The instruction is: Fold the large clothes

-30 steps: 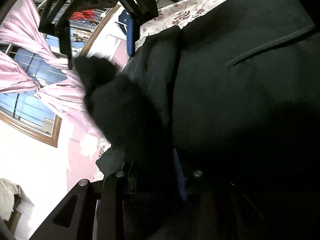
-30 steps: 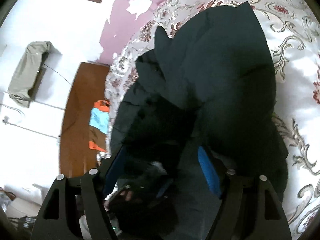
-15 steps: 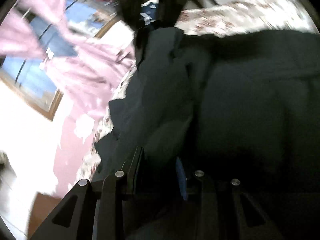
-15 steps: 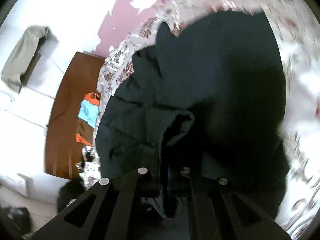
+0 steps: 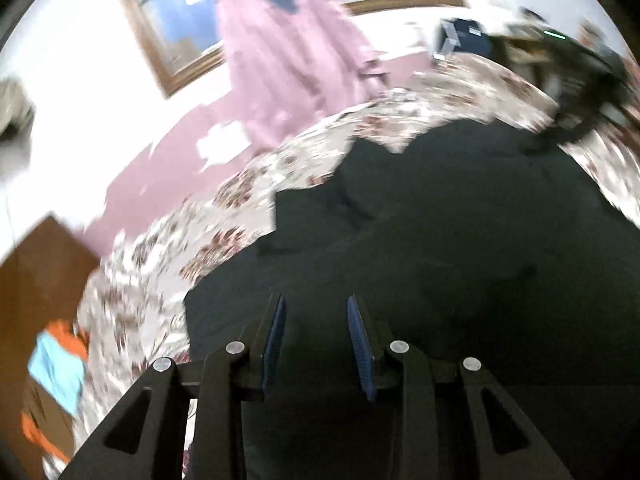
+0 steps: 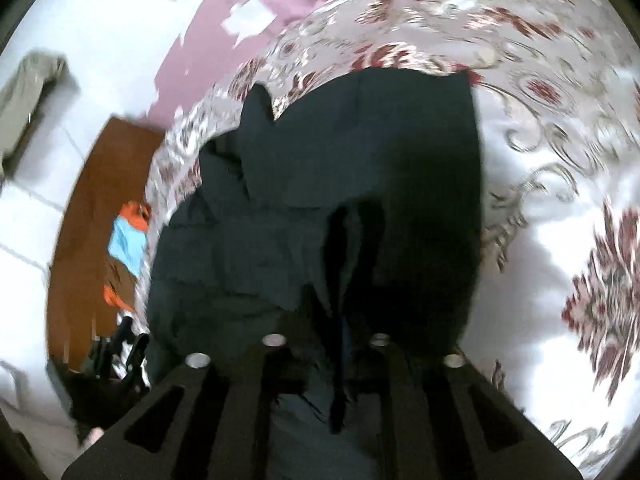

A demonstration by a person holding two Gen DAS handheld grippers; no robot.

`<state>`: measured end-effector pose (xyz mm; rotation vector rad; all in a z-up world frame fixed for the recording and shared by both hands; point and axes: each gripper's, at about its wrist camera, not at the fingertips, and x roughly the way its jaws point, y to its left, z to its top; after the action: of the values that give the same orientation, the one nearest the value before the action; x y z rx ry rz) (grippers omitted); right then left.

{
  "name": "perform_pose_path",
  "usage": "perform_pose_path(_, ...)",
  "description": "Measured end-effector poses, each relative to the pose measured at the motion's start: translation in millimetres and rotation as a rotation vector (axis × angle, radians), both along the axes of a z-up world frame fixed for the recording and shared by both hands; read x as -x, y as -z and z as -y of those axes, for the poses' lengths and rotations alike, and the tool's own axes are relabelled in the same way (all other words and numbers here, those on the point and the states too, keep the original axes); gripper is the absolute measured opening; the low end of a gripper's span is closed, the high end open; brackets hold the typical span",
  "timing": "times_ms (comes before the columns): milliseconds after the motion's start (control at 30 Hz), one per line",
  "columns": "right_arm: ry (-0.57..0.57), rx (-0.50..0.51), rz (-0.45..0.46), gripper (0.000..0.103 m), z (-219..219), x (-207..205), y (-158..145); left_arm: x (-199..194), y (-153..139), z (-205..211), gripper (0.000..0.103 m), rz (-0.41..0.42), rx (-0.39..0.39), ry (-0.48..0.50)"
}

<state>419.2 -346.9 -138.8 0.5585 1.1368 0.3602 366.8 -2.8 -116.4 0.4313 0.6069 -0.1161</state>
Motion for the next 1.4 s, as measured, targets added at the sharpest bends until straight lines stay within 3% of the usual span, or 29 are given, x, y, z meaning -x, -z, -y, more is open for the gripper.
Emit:
perform_pose_path(67,0.042,0.023,0.050,0.035,6,14,-15,-14,-3,-22,0.032,-0.029,0.093,-0.062)
perform_pose_path(100,0.057,0.054,0.119,0.037,5,24,-29,-23,-4,-35,0.033,-0.051,0.157,-0.099)
perform_pose_path(167,0.052,0.102,0.243,0.058,-7,37,-53,-35,-1,-47,0.034,-0.088,0.227,-0.133)
perform_pose_path(233,-0.024,0.132,0.318,0.061,-35,41,-70,-45,8,-48,0.034,-0.136,0.271,-0.140)
perform_pose_path(267,-0.060,0.145,0.325,0.061,-49,38,-74,-52,16,-46,0.035,-0.163,0.256,-0.155)
perform_pose_path(333,-0.139,0.179,0.326,0.061,-78,30,-74,-62,32,-46,0.035,-0.209,0.213,-0.205)
perform_pose_path(433,-0.192,0.204,0.313,0.061,-102,20,-65,-68,54,-58,0.035,-0.275,0.239,-0.252)
perform_pose_path(500,-0.203,0.218,0.288,0.061,-111,14,-55,-66,63,-62,0.035,-0.279,0.243,-0.261)
perform_pose_path(900,-0.304,0.540,0.248,0.061,-160,13,4,-61,82,-51,0.036,-0.269,0.162,-0.253)
perform_pose_path(1067,-0.320,0.597,0.242,0.062,-167,11,5,-63,82,-46,0.036,-0.280,0.134,-0.269)
perform_pose_path(1233,-0.310,0.589,0.237,0.062,-169,13,0,-60,74,-49,0.036,-0.287,0.161,-0.296)
perform_pose_path(1333,-0.275,0.504,0.241,0.063,-162,24,-18,-52,62,-52,0.040,-0.280,0.218,-0.290)
perform_pose_path(1400,-0.244,0.393,0.268,0.069,-151,41,-36,-49,55,-51,0.040,-0.282,0.239,-0.277)
